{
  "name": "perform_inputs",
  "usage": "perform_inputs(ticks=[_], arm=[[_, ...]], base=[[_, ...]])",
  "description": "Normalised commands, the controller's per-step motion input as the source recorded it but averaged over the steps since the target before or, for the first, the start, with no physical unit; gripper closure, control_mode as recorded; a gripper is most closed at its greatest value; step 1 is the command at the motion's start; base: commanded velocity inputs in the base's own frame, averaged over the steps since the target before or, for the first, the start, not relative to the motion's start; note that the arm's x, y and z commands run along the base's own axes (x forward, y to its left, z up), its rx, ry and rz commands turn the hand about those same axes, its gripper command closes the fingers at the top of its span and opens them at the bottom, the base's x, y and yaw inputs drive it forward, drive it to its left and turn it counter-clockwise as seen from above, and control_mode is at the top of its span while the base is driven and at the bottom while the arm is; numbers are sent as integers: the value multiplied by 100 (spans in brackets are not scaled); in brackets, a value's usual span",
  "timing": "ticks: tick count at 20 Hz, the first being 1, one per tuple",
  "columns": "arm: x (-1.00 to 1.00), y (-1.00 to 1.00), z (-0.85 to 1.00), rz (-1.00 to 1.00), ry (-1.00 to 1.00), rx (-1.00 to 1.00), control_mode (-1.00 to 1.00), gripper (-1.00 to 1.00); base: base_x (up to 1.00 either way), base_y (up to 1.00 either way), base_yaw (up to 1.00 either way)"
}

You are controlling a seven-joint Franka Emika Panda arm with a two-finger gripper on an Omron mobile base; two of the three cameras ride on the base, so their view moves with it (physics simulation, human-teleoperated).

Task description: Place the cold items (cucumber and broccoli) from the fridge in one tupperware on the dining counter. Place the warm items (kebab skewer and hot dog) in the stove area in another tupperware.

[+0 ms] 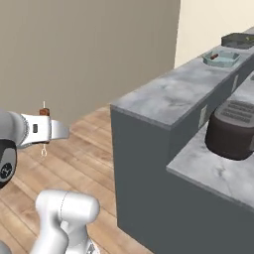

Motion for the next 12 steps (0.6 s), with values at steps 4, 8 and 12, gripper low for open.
perform_inputs(ticks=[4, 8, 12], arm=[[0, 0, 0, 0, 0, 0, 100, 100], [0, 0, 0, 0, 0, 0, 100, 100], [0, 0, 0, 0, 0, 0, 100, 100]], base=[[59, 100, -35], [60, 100, -39], [61, 100, -43]])
